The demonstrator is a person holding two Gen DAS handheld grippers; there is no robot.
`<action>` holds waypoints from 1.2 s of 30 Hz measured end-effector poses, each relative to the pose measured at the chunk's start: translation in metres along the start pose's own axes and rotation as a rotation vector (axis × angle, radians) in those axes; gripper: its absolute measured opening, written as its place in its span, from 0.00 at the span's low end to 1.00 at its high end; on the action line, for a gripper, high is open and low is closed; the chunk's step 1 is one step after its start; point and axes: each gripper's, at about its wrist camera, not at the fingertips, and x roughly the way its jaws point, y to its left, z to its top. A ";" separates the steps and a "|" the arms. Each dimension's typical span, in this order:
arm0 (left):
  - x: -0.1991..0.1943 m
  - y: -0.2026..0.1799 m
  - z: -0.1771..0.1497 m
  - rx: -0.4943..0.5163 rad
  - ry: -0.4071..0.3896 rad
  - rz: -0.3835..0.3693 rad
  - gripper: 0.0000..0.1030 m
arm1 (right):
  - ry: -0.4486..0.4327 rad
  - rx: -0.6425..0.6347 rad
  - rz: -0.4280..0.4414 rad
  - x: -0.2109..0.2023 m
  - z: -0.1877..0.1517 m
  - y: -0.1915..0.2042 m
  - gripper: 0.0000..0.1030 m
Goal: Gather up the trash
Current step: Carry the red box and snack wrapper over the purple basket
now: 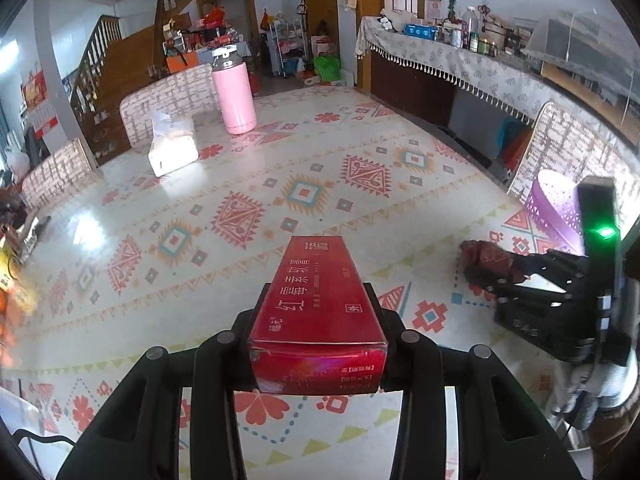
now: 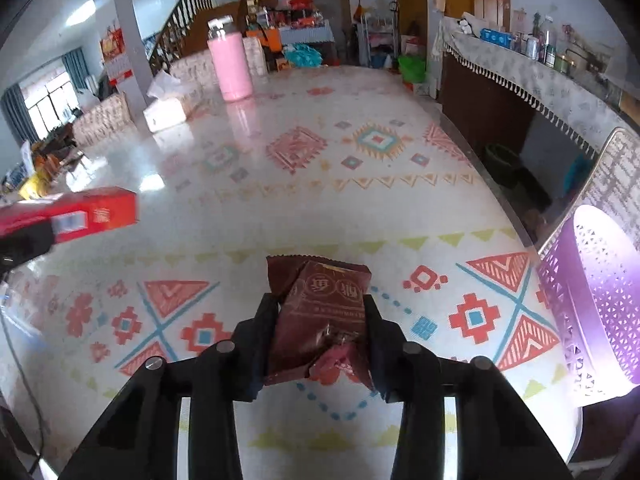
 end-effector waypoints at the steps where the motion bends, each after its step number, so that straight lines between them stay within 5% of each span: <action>1: 0.001 -0.002 0.000 0.006 0.002 0.001 0.38 | -0.014 0.003 -0.001 -0.005 -0.001 -0.001 0.42; 16: 0.008 -0.056 0.022 0.112 -0.010 -0.005 0.38 | -0.168 0.079 -0.059 -0.081 -0.005 -0.057 0.42; 36: 0.034 -0.138 0.051 0.233 0.005 -0.037 0.38 | -0.235 0.237 -0.130 -0.115 -0.013 -0.162 0.42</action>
